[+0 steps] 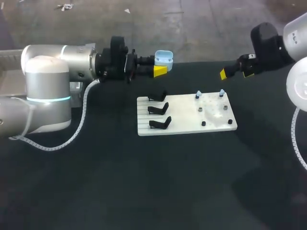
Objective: Pick up each earbud case from the left stands, insert the matching earbuds, close the lid, and place the case in the box.
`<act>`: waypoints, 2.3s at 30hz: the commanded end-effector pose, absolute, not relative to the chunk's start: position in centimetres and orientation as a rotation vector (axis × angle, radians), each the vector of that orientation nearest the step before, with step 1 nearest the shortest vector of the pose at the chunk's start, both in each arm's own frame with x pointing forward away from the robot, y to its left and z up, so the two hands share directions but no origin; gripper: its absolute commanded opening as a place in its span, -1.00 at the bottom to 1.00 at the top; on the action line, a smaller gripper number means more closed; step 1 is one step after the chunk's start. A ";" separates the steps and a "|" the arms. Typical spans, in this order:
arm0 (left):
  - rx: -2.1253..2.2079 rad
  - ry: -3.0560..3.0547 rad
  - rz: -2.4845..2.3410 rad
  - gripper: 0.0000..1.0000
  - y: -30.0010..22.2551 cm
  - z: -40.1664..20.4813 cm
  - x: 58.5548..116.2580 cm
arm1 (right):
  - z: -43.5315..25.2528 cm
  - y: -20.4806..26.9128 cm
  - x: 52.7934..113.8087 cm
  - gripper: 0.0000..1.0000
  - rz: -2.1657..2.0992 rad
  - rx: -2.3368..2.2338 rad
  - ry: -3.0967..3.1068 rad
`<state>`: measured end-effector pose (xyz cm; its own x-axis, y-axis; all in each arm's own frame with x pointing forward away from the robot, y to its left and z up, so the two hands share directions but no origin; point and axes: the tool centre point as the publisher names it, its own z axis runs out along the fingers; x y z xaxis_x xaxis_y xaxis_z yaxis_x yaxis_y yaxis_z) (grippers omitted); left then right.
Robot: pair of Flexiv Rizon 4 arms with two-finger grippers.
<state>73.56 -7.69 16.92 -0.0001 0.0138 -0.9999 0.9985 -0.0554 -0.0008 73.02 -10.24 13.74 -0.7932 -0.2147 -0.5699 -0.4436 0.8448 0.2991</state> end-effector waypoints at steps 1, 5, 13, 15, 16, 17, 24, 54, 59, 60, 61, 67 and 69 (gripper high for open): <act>1.189 1.228 -1.152 -1.00 -7.7 18.1 72.2 | 13.6 -10.2 73.3 1.00 0.584 -0.484 2.490; 1.181 1.198 -1.147 -1.00 -7.6 18.9 71.7 | 13.6 -10.2 73.3 1.00 0.584 -0.484 2.490; 1.154 1.183 -1.163 -1.00 -7.4 19.2 71.9 | 13.7 -10.4 73.3 1.00 0.578 -0.486 2.490; 1.145 1.190 -1.165 -1.00 -7.3 19.0 72.0 | 13.7 -10.4 73.3 1.00 0.577 -0.487 2.491; 1.145 1.194 -1.162 -1.00 -7.3 18.9 72.1 | 13.7 -10.4 73.3 1.00 0.576 -0.487 2.491; 1.144 1.195 -1.162 -1.00 -7.3 18.9 72.1 | 13.7 -10.5 73.3 1.00 0.576 -0.486 2.491; 1.140 1.199 -1.155 -1.00 -7.3 18.9 72.1 | 13.7 -10.6 73.3 1.00 0.573 -0.487 2.490; 1.140 1.199 -1.155 -1.00 -7.3 18.9 72.1 | 9.5 -10.9 74.5 1.00 0.336 -0.598 2.672; 1.150 1.207 -1.144 -1.00 -7.2 18.5 72.3 | 9.0 -10.7 74.7 1.00 0.300 -0.619 2.697; 1.168 1.213 -1.124 -1.00 -7.2 18.4 72.4 | 8.9 -10.7 74.7 1.00 0.290 -0.624 2.702; 1.164 1.215 -1.126 -1.00 -7.2 18.3 72.5 | 8.9 -10.7 74.7 1.00 0.290 -0.625 2.703; 1.154 1.218 -1.135 -1.00 -7.2 18.2 72.5 | 9.3 -10.9 74.5 1.00 0.289 -0.613 2.682; 1.154 1.218 -1.135 -1.00 -7.2 18.2 72.5 | 9.4 -11.0 74.4 1.00 0.291 -0.612 2.677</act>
